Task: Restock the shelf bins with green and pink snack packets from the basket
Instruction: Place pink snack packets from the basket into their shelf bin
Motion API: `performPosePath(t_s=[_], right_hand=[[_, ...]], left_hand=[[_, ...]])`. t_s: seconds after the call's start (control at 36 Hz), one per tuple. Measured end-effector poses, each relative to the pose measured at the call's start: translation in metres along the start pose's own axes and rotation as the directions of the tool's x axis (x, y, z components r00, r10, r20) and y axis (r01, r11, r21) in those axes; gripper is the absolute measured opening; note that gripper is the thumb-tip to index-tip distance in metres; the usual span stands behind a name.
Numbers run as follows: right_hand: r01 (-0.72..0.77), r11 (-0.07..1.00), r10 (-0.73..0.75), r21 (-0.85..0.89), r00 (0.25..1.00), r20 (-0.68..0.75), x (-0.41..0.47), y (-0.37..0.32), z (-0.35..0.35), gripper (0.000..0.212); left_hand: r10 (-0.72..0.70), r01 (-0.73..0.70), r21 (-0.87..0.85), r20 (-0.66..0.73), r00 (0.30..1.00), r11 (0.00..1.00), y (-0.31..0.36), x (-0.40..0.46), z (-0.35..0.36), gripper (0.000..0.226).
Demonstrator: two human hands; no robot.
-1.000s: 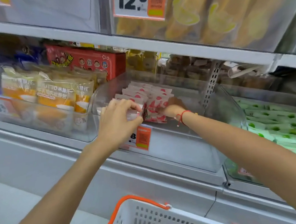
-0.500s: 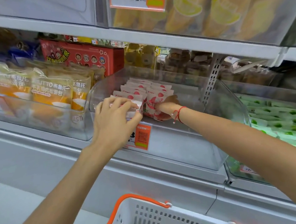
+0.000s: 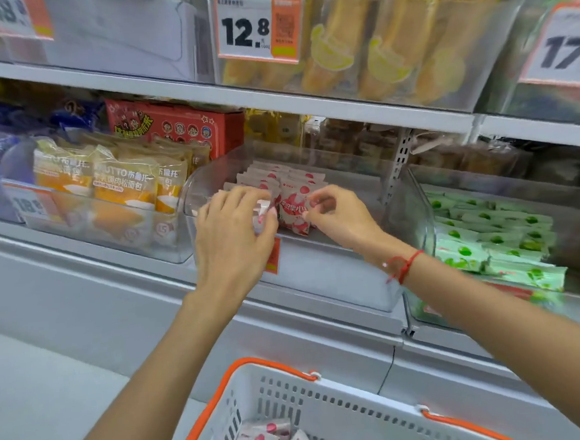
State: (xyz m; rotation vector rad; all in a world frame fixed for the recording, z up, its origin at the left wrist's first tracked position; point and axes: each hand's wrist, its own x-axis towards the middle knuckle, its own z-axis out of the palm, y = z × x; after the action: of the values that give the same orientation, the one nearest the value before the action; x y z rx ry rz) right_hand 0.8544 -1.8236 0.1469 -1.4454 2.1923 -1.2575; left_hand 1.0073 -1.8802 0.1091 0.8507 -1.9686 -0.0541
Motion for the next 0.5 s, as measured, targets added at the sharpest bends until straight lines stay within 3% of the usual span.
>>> performPosePath(t_s=[0.14,0.22,0.28,0.36,0.44,0.5], right_hand=[[0.157,0.975,-0.141,0.159,0.984,-0.105,-0.064,0.003,-0.003,0.012],[0.041,0.985,-0.048,0.17,0.998,0.039,-0.093,0.028,0.012,0.013],[-0.123,0.982,0.087,0.146,0.969,0.23,-0.11,0.049,0.024,0.01],[-0.32,0.946,0.256,0.046,0.828,0.5,-0.137,0.085,0.049,0.008],[-0.362,0.928,0.338,-0.092,0.711,0.616,-0.158,0.127,0.08,0.011],[-0.386,0.908,0.395,-0.165,0.652,0.647,-0.171,0.154,0.103,0.016]], left_hand=[[-0.209,0.212,-0.19,0.035,0.977,0.959,0.029,-0.043,-0.019,0.014],[-0.292,0.32,-0.184,0.164,0.942,0.929,0.03,-0.079,-0.017,0.01],[-0.347,0.387,-0.107,0.276,0.896,0.916,0.022,-0.103,-0.009,0.01],[-0.397,0.437,0.045,0.508,0.764,0.898,0.004,-0.138,0.008,0.011],[-0.423,0.402,0.217,0.725,0.544,0.89,-0.017,-0.173,0.026,0.014],[-0.453,0.374,0.304,0.783,0.427,0.876,-0.031,-0.199,0.038,0.021]])
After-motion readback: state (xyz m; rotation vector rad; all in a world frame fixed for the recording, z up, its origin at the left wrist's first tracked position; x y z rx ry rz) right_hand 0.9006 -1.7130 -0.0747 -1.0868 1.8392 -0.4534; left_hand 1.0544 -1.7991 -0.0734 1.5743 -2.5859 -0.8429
